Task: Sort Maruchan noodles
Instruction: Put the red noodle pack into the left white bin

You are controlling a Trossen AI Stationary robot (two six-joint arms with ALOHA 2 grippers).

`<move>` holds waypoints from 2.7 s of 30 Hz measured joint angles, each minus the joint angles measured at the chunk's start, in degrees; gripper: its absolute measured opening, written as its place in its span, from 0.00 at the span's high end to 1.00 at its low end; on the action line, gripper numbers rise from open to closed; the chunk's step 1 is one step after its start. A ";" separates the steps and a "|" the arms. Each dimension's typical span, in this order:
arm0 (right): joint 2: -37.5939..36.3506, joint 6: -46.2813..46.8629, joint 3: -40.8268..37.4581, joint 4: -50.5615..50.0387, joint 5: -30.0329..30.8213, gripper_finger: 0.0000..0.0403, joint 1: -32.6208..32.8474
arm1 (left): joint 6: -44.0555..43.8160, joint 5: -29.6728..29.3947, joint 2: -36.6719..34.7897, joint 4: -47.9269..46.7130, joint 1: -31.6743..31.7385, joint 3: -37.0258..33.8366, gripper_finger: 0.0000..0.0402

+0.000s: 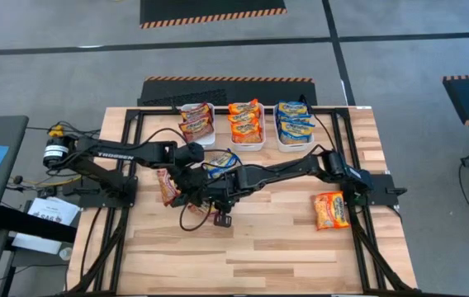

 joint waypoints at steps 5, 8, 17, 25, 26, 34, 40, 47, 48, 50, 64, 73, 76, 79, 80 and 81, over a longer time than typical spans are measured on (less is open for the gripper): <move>0.00 0.48 0.00 0.01 0.00 0.99 0.00 | -4.12 0.05 0.00 -3.40 1.52 1.75 0.79; 0.00 0.46 0.70 -1.23 0.00 0.99 -0.18 | -2.80 -0.14 0.00 -10.27 3.22 5.46 0.78; -0.05 -4.20 6.04 -6.74 1.63 0.99 -2.25 | 8.80 -1.50 0.00 -29.21 7.27 18.46 0.77; -0.05 -13.54 11.54 -12.18 1.57 0.99 -6.38 | 13.69 -11.21 -0.01 -41.96 12.84 28.69 0.77; -0.06 -15.26 12.69 -13.20 1.55 0.99 -6.86 | 13.82 -11.37 -0.01 -42.95 13.81 29.90 0.77; -0.07 -28.40 22.43 -19.25 1.29 0.99 -13.10 | 15.24 -11.48 -0.02 -47.85 21.68 36.21 0.77; -0.35 -36.98 22.58 -17.10 -0.42 0.99 -19.68 | 14.18 -11.50 -0.02 -47.53 26.05 37.90 0.77; -0.61 -45.44 22.60 -11.20 -1.88 0.99 -24.95 | 11.68 -12.89 -0.02 -47.14 28.68 37.90 0.77; -0.61 -46.44 22.60 -9.55 -2.11 0.99 -25.54 | 11.43 -12.94 -0.02 -47.12 28.99 37.90 0.77; -0.61 -48.87 22.60 -7.66 -3.39 0.99 -26.60 | 10.75 -13.01 -0.02 -47.08 29.21 37.90 0.77; 3.98 -59.61 22.57 2.25 -9.68 0.99 -29.64 | 7.18 -14.47 -0.02 -44.29 29.49 37.90 0.77; 8.02 -59.29 22.79 9.53 -9.14 1.00 -29.41 | 6.05 -15.87 -0.02 -44.10 29.49 37.90 0.77; 9.38 -57.42 22.45 8.15 -8.63 1.00 -29.98 | 5.68 -15.91 -0.02 -44.14 29.49 37.90 0.77; 10.35 -57.50 22.62 7.22 -5.01 0.99 -29.93 | 5.69 -15.96 -0.02 -44.21 29.49 37.90 0.77; 10.43 -57.54 22.57 6.58 -3.98 0.99 -30.02 | 5.71 -15.95 -0.02 -44.27 29.49 37.90 0.77; 10.62 -57.55 22.57 6.68 -3.19 0.99 -30.21 | 5.81 -15.94 -0.02 -44.26 29.49 37.90 0.77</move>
